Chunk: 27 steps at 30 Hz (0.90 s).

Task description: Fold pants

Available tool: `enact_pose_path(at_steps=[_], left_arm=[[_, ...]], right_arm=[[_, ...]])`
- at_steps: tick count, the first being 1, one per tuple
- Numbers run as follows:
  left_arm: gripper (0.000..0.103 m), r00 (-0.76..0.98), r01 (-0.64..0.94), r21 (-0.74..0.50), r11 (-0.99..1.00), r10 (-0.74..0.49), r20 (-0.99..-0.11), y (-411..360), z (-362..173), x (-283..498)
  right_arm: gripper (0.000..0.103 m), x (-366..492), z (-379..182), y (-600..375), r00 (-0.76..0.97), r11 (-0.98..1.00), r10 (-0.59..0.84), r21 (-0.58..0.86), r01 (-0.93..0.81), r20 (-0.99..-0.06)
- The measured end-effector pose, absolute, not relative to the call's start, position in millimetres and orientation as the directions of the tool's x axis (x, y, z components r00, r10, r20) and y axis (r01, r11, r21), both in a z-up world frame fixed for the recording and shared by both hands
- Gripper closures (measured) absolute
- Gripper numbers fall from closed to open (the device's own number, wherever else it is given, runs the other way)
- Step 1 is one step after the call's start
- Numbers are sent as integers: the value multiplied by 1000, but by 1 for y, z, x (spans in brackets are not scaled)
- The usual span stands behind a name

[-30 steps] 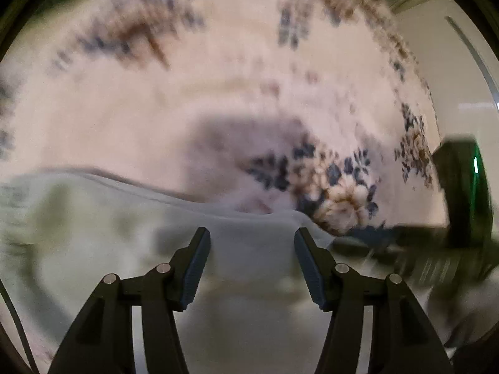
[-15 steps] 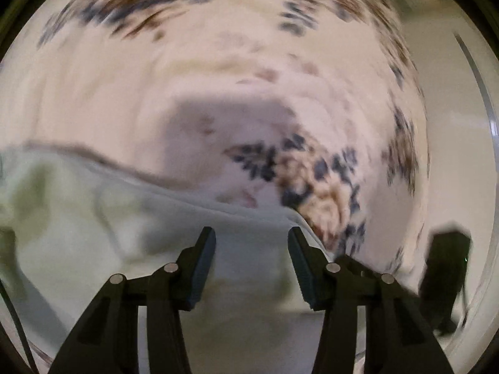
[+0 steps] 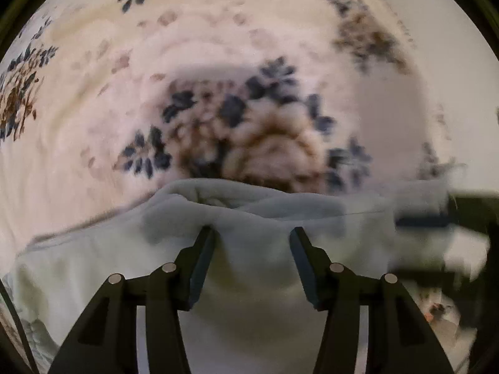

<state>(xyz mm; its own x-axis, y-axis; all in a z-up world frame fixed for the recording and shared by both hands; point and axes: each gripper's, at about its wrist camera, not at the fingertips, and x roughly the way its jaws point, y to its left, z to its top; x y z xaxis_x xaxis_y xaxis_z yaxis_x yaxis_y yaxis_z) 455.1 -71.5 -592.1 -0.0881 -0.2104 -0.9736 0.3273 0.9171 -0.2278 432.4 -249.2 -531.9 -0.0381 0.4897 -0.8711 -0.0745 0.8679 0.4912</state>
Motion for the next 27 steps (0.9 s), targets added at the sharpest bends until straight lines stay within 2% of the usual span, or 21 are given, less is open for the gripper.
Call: enact_pose_path(at_steps=[2,3,4,5,6,7,10,13,15,16,18,19,20,23,27], left_arm=[[60,-51,240,-214,947,-208,-977,-59,-600,473],[60,-10,204,-175,963,-177,-984,-52,-598,481],[60,57,158,-79,984,-89,-994,-40,-595,492],[63,77,111,-45,993,-54,-996,-27,-595,500],[63,57,39,-84,996,-86,-995,-10,-597,507],[63,38,-48,-158,986,-156,-987,9,-597,510],[62,85,-133,-250,959,-240,-967,37,-574,503],[58,106,-123,-321,939,-309,-945,34,-561,486],[58,95,-115,-370,922,-360,-928,26,-563,477],[57,77,-109,-380,919,-373,-925,21,-570,475],[55,57,-91,-309,947,-304,-951,14,-584,471],[55,61,-90,-244,965,-239,-969,16,-594,471],[55,67,-97,-215,972,-209,-976,19,-603,472],[59,80,-103,-210,972,-203,-976,31,-615,476],[59,80,-122,-212,970,-203,-976,43,-609,479]], right_arm=[[50,427,-553,-247,-111,875,473,481,-59,-874],[52,427,-562,-250,-113,889,449,455,-40,-886],[56,431,-575,-256,-79,913,408,408,7,-910],[68,431,-583,-263,-59,916,400,397,49,-915],[84,435,-592,-271,-42,918,388,383,98,-921],[88,438,-600,-280,-20,914,378,370,165,-926],[88,441,-598,-294,32,866,404,393,309,-914],[85,439,-564,-279,183,809,496,528,260,-849],[85,442,-563,-263,189,741,603,632,228,-775],[85,445,-567,-254,174,704,651,674,226,-739],[85,454,-584,-235,142,638,723,733,236,-676],[87,460,-595,-228,121,675,694,700,232,-710],[102,463,-601,-226,116,711,656,662,236,-746],[103,468,-623,-236,126,727,618,625,283,-776],[103,469,-622,-240,138,740,593,605,295,-793]])
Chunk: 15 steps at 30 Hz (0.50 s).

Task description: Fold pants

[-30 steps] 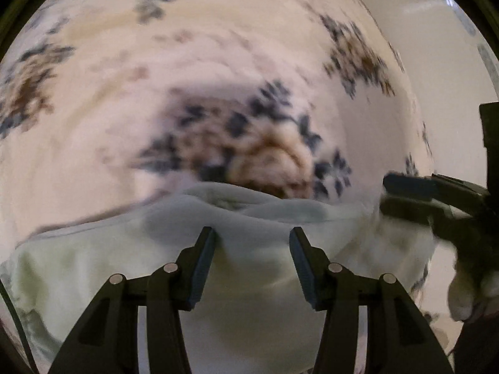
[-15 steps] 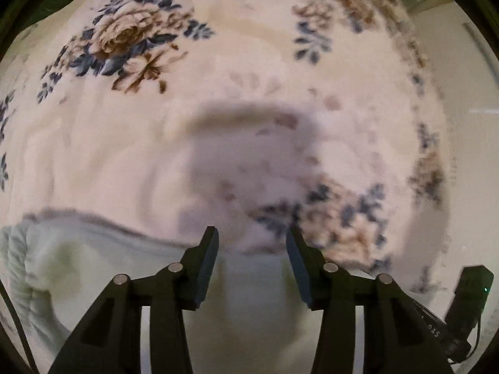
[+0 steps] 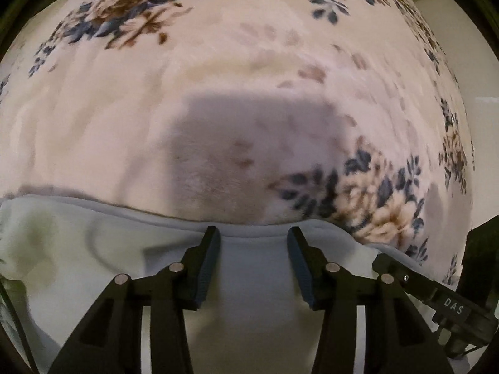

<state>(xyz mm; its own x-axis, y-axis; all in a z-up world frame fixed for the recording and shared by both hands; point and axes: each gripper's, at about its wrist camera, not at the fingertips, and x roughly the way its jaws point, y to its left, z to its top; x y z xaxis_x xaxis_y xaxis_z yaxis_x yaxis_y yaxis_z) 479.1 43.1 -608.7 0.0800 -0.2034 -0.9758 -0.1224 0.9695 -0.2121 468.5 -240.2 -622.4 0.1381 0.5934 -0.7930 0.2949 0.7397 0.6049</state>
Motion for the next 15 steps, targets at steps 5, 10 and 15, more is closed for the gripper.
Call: enact_pose_path(at_steps=[5,10,15], left_arm=[[58,147,-129,-318,939,-299,-943,72,-548,452],[36,321,-181,-366,913,-297,-899,137,-491,364],[36,246,-421,-327,846,-240,-939,212,-516,301]], right_arm=[[94,458,-607,-240,149,650,685,690,319,-713],[14,375,-534,-265,343,729,530,624,284,-775],[15,290,-545,-239,275,620,573,628,471,-772]])
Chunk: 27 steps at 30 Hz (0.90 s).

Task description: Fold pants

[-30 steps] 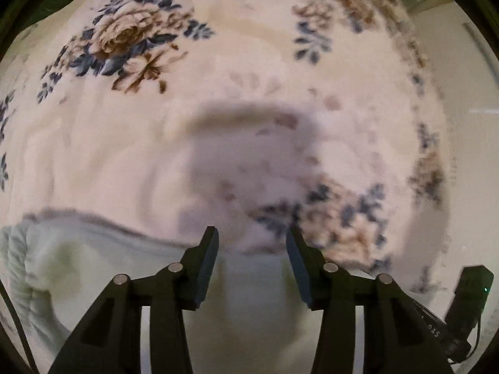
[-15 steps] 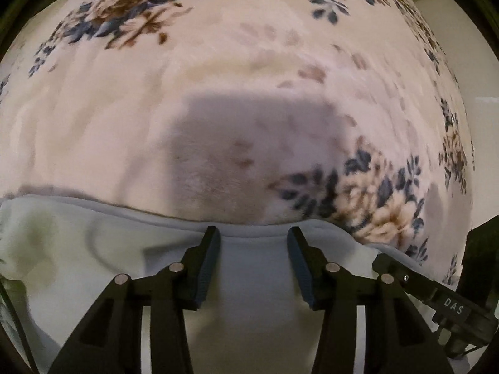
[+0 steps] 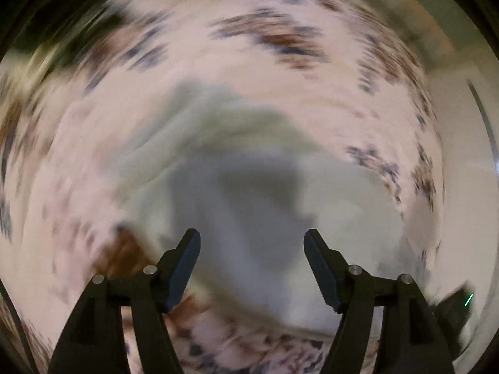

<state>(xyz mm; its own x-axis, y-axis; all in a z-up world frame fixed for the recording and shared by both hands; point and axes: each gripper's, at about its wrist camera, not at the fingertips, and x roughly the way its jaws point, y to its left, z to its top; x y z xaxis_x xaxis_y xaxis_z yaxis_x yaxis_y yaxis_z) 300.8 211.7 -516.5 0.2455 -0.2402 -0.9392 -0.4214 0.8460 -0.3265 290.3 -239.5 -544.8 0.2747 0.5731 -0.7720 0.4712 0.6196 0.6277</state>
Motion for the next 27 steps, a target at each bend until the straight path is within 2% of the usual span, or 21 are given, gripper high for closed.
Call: enact_pose_path(at_steps=[4,6,10,13,15,16,17,19,23,25,26,27], left_arm=[[36,245,-580,-407,706,-325,-913,260,-542,278],[36,251,-593,-416,690,-333,-909,268,-552,281],[36,230,-579,-451,679,-395,-890,272,-575,306],[39,225,-555,-440,705,-383,-896,273,-581,319],[66,231,-533,-427,730,-360,-904,272,-580,323],[70,233,-520,-418,745,-348,-908,272,-580,324],[82,236,-510,-410,756,-336,-912,275,-579,321],[86,253,-514,-417,750,-333,-909,284,-578,309],[87,265,-542,-442,714,-354,-897,299,-583,290],[87,263,-539,-444,716,-358,-896,300,-583,288],[87,263,-537,-442,719,-355,-897,300,-582,288],[87,261,-532,-444,721,-359,-896,299,-581,290]], right_arm=[[22,242,-577,-194,219,559,622,621,549,-752],[27,231,-592,-177,213,529,630,614,586,-747],[28,225,-607,-162,242,506,595,592,628,-766],[28,225,-611,-157,249,493,578,575,652,-777],[28,221,-607,-157,256,475,576,573,668,-776],[29,218,-604,-157,261,468,575,574,672,-775],[29,213,-602,-156,265,459,574,572,680,-775],[29,206,-601,-153,257,452,578,566,689,-774],[29,194,-611,-146,260,424,584,562,710,-769],[32,196,-619,-147,318,369,586,594,715,-746],[42,197,-622,-149,335,359,569,593,721,-751],[58,197,-624,-152,349,346,554,590,729,-756]])
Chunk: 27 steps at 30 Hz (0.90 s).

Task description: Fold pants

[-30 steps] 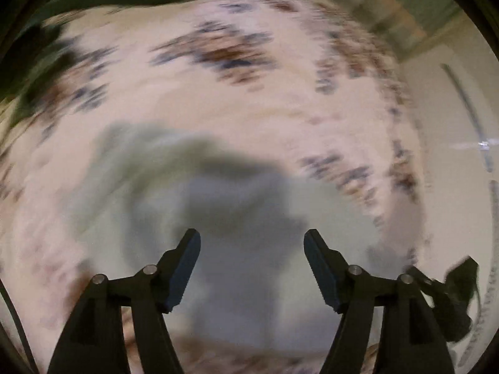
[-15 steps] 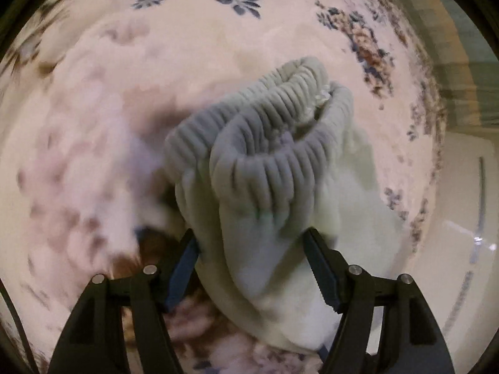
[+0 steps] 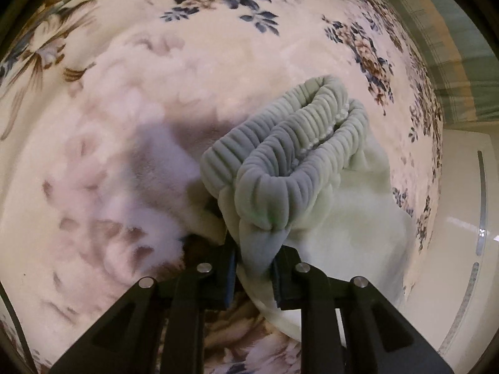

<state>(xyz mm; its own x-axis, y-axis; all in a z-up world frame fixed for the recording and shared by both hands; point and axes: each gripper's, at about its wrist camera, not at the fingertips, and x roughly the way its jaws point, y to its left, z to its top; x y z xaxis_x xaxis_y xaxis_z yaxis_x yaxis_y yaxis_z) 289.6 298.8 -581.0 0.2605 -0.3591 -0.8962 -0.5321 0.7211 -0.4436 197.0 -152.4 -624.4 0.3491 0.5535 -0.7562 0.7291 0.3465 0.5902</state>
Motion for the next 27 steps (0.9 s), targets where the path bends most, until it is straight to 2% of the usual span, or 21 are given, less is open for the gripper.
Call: enact_pose_path(at_steps=[2,6,10,15,16,17,18,24,27], left_arm=[[87,263,-517,-441,734,-355,-897,297,-577,293],[87,255,-502,-441,744,-360,-898,298,-572,296],[87,253,-494,-434,754,-353,-901,297,-572,297],[87,250,-496,-435,751,-356,-901,298,-571,298],[87,249,-494,-433,754,-354,-901,297,-572,298],[87,247,-493,-429,757,-352,-903,297,-572,298],[87,244,-493,-426,759,-349,-905,298,-571,297],[86,212,-483,-387,785,-324,-922,303,-571,289],[86,187,-504,-361,785,-309,-933,303,-584,289]], right_arm=[[67,196,-631,-159,359,314,530,571,758,-768],[66,190,-622,-162,346,292,528,549,783,-775],[66,179,-590,-166,393,327,508,594,735,-766],[66,186,-616,-178,412,274,512,598,753,-754],[68,188,-620,-180,435,254,508,612,749,-743],[91,191,-623,-182,451,249,498,620,744,-741],[95,193,-624,-182,434,271,480,599,754,-763],[95,176,-578,-166,432,381,421,588,713,-797],[95,170,-599,-164,372,380,430,539,752,-823]])
